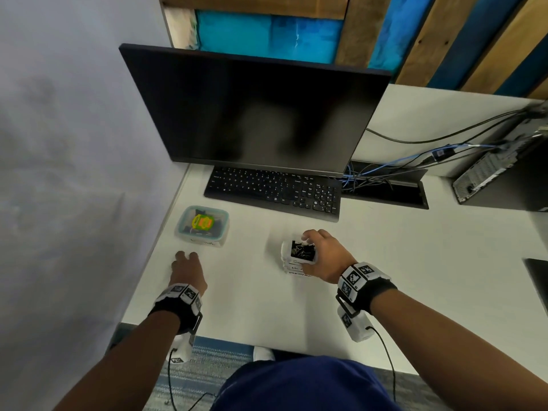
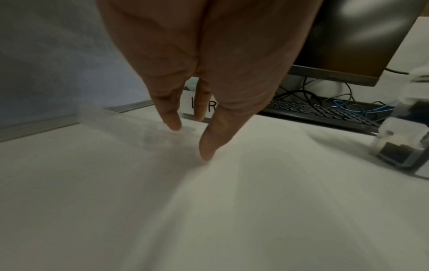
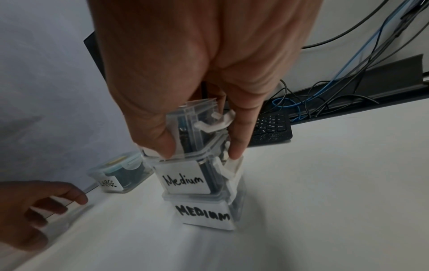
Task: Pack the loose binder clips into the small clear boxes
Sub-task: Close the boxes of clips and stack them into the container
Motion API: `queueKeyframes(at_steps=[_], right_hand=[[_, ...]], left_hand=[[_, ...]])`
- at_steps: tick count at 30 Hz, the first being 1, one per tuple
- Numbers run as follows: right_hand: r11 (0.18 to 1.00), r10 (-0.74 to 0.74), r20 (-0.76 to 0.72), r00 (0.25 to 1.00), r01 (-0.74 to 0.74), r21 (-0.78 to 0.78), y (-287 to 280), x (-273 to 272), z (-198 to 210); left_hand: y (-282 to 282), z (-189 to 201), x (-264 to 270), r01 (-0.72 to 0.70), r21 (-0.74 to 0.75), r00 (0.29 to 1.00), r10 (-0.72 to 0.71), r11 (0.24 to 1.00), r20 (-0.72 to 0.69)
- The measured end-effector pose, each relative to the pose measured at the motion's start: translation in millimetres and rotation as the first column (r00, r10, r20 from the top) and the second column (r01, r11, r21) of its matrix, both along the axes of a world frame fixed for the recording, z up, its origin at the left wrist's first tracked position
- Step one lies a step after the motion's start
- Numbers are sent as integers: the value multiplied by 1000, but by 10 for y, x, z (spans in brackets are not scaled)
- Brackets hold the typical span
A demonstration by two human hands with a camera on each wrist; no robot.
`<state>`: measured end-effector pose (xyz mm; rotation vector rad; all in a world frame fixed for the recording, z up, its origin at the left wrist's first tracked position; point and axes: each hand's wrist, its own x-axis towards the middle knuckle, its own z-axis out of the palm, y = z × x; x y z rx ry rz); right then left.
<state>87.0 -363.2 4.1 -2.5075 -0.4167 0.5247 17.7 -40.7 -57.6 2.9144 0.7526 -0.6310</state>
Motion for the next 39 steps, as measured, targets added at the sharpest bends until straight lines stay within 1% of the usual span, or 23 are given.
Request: queueKeyframes(at_steps=[2, 3, 5, 6, 9, 10, 12, 14, 16, 19, 21, 24, 28, 30, 32, 34, 36, 37, 39], right_hand=[[1000, 7, -5, 1000, -7, -1, -19, 5, 2], [1000, 12, -4, 1000, -12, 1, -23, 5, 2], [1000, 18, 2, 1000, -18, 3, -32, 3, -2], [1000, 21, 4, 1000, -21, 3, -32, 0, -1], [1000, 25, 10, 1000, -25, 7, -38, -5, 2], [1000, 26, 16, 1000, -26, 14, -44, -6, 2], [999, 23, 27, 999, -24, 33, -64, -10, 16], [999, 7, 35, 999, -9, 50, -91, -15, 35], [998, -6, 35, 999, 4, 63, -115, -13, 49], [998, 5, 23, 1000, -6, 57, -132, -20, 34], [999, 8, 17, 1000, -9, 47, -126, -27, 22], [999, 22, 20, 1000, -23, 38, -120, -14, 20], [999, 33, 26, 999, -34, 41, -139, -10, 6], [999, 29, 18, 999, -30, 36, -139, -3, 4], [999, 24, 19, 1000, -24, 25, -130, 12, 13], [1000, 6, 21, 1000, -6, 16, -123, 13, 12], [999, -37, 6, 999, 36, 23, -123, -2, -8], [998, -59, 1, 998, 59, 32, -129, -10, -21], [995, -87, 7, 996, 86, 52, -149, -24, -44]], left_hand=[[40, 38, -31, 15, 80, 999, -12, 997, -41], [72, 55, -46, -15, 78, 997, 20, 997, -70], [117, 78, -56, -70, -21, 992, 68, 997, -106], [122, 105, -52, -69, -59, 990, 61, 996, -126], [27, 232, 3, -1, -93, 978, -19, 996, -207], [-50, 297, 38, 29, -122, 971, -57, 992, -233], [-251, 457, 129, 100, -213, 960, -150, 972, -236], [-489, 642, 248, 146, -324, 965, -207, 935, -162], [-731, 810, 375, 217, -397, 968, -249, 892, -31], [-1026, 950, 524, 348, -422, 937, -299, 837, 178], [-1152, 963, 588, 428, -432, 900, -333, 794, 281], [-1266, 933, 633, 513, -458, 858, -416, 726, 300], [-1293, 918, 694, 561, -467, 828, -480, 684, 290], [-1312, 938, 706, 540, -499, 842, -435, 678, 320], [-1370, 992, 708, 526, -511, 844, -341, 680, 415], [-1448, 1053, 727, 542, -515, 805, -235, 664, 544], [-1525, 1096, 749, 573, -547, 760, -146, 610, 633], [-1560, 1105, 754, 578, -576, 757, -117, 578, 643], [-1604, 1083, 753, 580, -618, 770, -109, 530, 629]])
